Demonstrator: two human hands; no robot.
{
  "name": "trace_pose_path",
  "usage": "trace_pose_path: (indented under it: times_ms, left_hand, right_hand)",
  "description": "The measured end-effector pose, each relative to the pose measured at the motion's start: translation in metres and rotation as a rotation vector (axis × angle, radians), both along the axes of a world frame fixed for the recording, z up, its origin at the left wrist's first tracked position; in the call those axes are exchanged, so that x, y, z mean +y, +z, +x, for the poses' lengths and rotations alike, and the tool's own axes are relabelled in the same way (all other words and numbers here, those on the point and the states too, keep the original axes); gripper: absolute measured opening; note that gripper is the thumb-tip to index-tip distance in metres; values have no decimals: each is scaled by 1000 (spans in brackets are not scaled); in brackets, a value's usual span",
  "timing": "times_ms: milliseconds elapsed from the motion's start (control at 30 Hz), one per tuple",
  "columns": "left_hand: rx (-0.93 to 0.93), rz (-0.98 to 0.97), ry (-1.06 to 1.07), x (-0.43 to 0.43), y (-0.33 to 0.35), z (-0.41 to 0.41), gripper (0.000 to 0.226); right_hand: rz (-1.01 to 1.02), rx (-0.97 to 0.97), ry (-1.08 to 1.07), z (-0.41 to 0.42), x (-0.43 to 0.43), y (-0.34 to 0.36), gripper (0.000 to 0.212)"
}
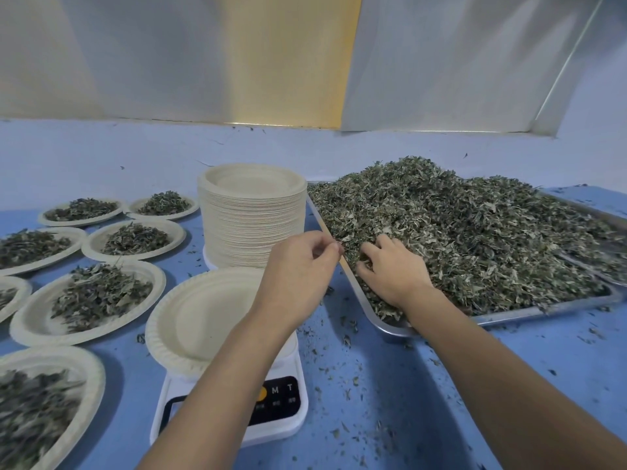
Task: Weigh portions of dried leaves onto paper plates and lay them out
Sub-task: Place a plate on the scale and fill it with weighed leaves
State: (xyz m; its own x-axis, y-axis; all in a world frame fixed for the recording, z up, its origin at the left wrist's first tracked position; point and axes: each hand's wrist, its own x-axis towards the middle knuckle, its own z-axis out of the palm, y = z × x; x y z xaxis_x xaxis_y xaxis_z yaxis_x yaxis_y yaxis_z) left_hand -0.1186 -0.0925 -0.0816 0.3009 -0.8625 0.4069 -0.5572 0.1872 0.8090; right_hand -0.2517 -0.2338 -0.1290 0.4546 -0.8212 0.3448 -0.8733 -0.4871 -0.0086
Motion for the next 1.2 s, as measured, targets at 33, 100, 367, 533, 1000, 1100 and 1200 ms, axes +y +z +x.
trace_pose_path:
  times_ms: [33, 100, 367, 533, 1000, 1100, 1200]
  left_hand:
    - [2, 1, -2, 0, 0, 0, 21]
    - [1, 7, -1, 0, -1, 0, 21]
    - [-15, 20, -6, 0, -1, -1, 25]
    - [-19, 27, -5, 0, -2, -1, 22]
    - [138, 97, 8, -10, -11, -4, 27]
    - [282, 113, 22, -11, -11, -3, 30]
    - [567, 157, 40, -13, -5, 0, 29]
  right_hand:
    - [0, 3, 3, 0, 0, 0, 35]
    - [66, 64, 2, -1, 2, -1, 40]
    - [148, 302, 54, 5, 6, 0, 36]
    - [206, 151, 42, 8, 5, 1, 28]
    - [447, -817, 56, -14, 5, 19, 40]
    - [524, -1036, 66, -9, 16, 29, 38]
    - [622, -1180, 40, 0, 23, 41, 39]
